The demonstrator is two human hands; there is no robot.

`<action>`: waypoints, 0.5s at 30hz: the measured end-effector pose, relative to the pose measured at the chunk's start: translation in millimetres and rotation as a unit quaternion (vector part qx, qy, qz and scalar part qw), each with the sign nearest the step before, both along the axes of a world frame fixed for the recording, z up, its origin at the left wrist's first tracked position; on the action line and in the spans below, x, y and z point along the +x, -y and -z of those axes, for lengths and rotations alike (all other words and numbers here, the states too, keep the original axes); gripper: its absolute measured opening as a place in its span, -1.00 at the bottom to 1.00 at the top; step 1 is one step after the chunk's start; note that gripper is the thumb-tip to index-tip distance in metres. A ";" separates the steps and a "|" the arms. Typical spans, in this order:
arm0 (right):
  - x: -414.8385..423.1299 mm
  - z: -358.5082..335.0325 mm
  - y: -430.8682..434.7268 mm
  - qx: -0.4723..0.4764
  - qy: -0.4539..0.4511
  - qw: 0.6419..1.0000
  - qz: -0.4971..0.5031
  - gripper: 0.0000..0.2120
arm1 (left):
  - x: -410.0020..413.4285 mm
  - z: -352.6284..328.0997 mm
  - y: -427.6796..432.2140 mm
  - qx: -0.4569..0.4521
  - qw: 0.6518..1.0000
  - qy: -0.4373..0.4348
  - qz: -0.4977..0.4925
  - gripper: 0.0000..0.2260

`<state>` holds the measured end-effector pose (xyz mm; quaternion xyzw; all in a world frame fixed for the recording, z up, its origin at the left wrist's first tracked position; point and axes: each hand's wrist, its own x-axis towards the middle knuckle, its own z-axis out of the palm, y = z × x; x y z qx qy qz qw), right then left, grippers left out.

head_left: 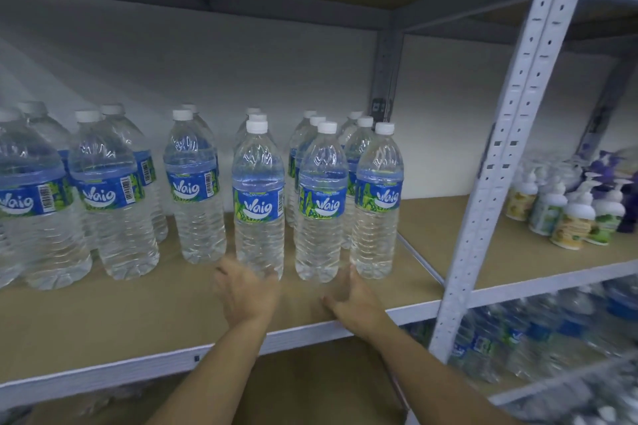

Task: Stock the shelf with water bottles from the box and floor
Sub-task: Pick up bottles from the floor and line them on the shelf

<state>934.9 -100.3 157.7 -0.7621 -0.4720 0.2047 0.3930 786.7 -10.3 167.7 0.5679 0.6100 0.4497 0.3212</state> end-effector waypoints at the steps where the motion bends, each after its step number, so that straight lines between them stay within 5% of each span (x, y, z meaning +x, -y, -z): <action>1: -0.4 0.6 12.4 -0.012 0.008 1.000 0.002 -0.34 | 2.6 -2.2 13.8 0.019 1.000 0.002 0.009 -0.49; 6: 0.5 8.3 86.0 -0.058 0.038 0.998 0.002 -0.46 | 32.8 8.7 66.0 0.004 0.971 -0.084 0.226 -0.84; 15: 48.5 49.7 257.6 -0.174 -0.030 0.962 0.207 -0.66 | 89.7 56.9 174.2 -0.070 0.824 -0.260 0.498 -0.76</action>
